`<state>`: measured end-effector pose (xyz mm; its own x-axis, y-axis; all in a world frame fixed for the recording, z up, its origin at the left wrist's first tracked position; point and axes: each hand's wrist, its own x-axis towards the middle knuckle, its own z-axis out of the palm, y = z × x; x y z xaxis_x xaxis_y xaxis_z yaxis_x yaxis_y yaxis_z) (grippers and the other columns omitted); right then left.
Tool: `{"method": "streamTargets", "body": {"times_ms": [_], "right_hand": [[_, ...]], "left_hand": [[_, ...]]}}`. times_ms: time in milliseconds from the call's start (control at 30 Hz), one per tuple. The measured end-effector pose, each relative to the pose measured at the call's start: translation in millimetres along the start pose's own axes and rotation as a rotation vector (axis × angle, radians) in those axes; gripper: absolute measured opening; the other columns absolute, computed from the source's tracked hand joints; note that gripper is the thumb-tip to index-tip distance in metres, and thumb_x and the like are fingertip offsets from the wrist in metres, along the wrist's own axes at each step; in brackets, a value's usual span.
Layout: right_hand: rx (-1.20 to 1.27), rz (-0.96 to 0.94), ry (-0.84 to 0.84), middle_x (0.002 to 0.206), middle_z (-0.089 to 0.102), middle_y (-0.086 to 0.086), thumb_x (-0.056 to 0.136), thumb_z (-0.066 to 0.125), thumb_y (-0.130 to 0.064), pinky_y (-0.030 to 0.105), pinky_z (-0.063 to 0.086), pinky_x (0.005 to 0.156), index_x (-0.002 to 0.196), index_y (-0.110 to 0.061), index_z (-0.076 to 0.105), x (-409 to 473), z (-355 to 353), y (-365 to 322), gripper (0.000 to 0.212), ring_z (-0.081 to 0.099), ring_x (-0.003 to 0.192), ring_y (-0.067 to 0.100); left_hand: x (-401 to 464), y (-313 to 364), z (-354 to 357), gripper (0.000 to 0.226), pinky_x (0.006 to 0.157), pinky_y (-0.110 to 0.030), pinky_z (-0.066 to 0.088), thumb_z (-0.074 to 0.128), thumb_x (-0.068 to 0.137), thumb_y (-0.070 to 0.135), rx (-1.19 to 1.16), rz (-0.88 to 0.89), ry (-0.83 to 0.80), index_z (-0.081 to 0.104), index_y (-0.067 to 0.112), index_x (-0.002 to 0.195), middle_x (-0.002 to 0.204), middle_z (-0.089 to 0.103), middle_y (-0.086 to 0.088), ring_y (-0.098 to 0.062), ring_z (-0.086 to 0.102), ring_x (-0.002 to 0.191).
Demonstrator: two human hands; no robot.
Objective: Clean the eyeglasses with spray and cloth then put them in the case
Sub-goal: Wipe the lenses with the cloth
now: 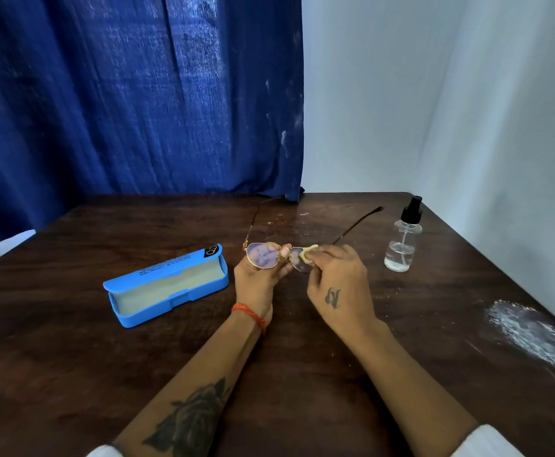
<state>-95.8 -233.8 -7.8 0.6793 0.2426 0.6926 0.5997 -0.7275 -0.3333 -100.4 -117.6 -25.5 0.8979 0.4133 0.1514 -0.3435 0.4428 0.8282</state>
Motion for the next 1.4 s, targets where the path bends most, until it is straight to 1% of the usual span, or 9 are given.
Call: {"method": "streamTargets", "body": {"times_ms": [167, 367, 500, 700, 933, 1000, 1133, 1300, 1400], "right_hand": [[0.151, 0.079, -0.051, 0.099, 0.072, 0.008, 0.072, 0.064, 0.005, 0.022, 0.041, 0.082, 0.097, -0.009, 0.072, 1.3, 6.6, -2.0, 0.029, 0.062, 0.092, 0.024], [0.279, 0.192, -0.046, 0.08, 0.075, 0.002, 0.066, 0.07, 0.0, -0.002, 0.037, 0.065, 0.078, -0.012, 0.076, 1.5, -2.4, 1.2, 0.018, 0.059, 0.07, 0.003], [0.167, 0.169, -0.038, 0.074, 0.073, 0.005, 0.064, 0.068, 0.001, 0.024, 0.048, 0.066, 0.07, -0.01, 0.074, 0.8, -5.5, 2.5, 0.014, 0.065, 0.07, 0.019], [0.029, 0.061, -0.004, 0.092, 0.07, 0.016, 0.069, 0.064, 0.011, 0.035, 0.051, 0.072, 0.088, -0.001, 0.072, -0.4, -0.1, -2.7, 0.023, 0.062, 0.084, 0.032], [0.275, 0.142, -0.124, 0.107, 0.07, 0.009, 0.073, 0.063, 0.009, 0.03, 0.046, 0.093, 0.104, -0.01, 0.069, 3.8, 3.4, -4.8, 0.036, 0.062, 0.1, 0.023], [0.321, 0.162, -0.135, 0.104, 0.071, 0.009, 0.073, 0.067, 0.006, 0.031, 0.049, 0.09, 0.102, -0.01, 0.07, 2.9, 1.4, -3.9, 0.034, 0.064, 0.097, 0.021], [0.307, 0.225, -0.156, 0.094, 0.074, 0.003, 0.071, 0.07, 0.001, 0.014, 0.045, 0.08, 0.092, -0.015, 0.074, 2.8, -2.9, 1.6, 0.026, 0.066, 0.086, 0.014], [0.112, 0.132, -0.052, 0.081, 0.073, 0.009, 0.064, 0.065, 0.01, 0.033, 0.049, 0.069, 0.083, -0.011, 0.074, -1.3, -4.2, 0.5, 0.03, 0.063, 0.078, 0.029], [0.035, 0.096, -0.058, 0.099, 0.07, 0.013, 0.068, 0.06, 0.011, 0.035, 0.048, 0.076, 0.099, -0.007, 0.07, -0.2, 2.7, -1.8, 0.038, 0.059, 0.091, 0.032]], "left_hand": [[-1.2, 0.3, -0.3, 0.014, 0.066, -0.023, 0.058, 0.063, 0.077, -0.002, 0.041, 0.02, -0.019, 0.063, 0.01, 0.082, 0.082, 0.069, -0.005, -0.01, 0.069, 0.076], [-0.6, -1.2, -2.3, 0.016, 0.066, -0.023, 0.058, 0.062, 0.08, -0.002, 0.073, 0.006, 0.014, 0.063, 0.012, 0.086, 0.087, 0.069, -0.005, -0.011, 0.069, 0.08], [-0.4, -1.7, -2.2, 0.017, 0.071, -0.027, 0.059, 0.061, 0.08, -0.004, 0.08, 0.012, 0.007, 0.062, 0.012, 0.087, 0.088, 0.067, -0.008, -0.018, 0.067, 0.086], [-2.4, 0.5, 0.2, 0.018, 0.068, -0.023, 0.058, 0.058, 0.082, -0.005, 0.06, 0.012, 0.024, 0.062, 0.012, 0.085, 0.088, 0.067, -0.008, -0.012, 0.069, 0.078], [-2.4, 0.6, -1.0, 0.018, 0.069, -0.024, 0.057, 0.06, 0.082, -0.004, 0.159, 0.049, 0.008, 0.058, -0.006, 0.1, 0.087, 0.061, -0.015, -0.017, 0.063, 0.077], [-2.3, 0.3, -2.1, 0.022, 0.069, -0.023, 0.057, 0.059, 0.082, -0.004, 0.169, 0.054, -0.002, 0.056, -0.008, 0.103, 0.088, 0.061, -0.016, -0.015, 0.064, 0.076], [-2.5, 1.3, -1.9, 0.011, 0.066, -0.021, 0.057, 0.059, 0.082, -0.005, 0.136, 0.045, 0.014, 0.059, 0.0, 0.092, 0.086, 0.064, -0.011, -0.008, 0.068, 0.073], [-4.1, 2.0, -1.0, 0.014, 0.065, -0.022, 0.057, 0.058, 0.083, -0.005, 0.094, 0.032, 0.009, 0.061, 0.009, 0.084, 0.085, 0.065, -0.01, -0.009, 0.069, 0.073], [-4.6, 2.3, 0.5, 0.013, 0.066, -0.022, 0.057, 0.06, 0.082, -0.003, 0.091, 0.025, -0.005, 0.062, 0.01, 0.085, 0.086, 0.067, -0.009, -0.01, 0.069, 0.075]]}}
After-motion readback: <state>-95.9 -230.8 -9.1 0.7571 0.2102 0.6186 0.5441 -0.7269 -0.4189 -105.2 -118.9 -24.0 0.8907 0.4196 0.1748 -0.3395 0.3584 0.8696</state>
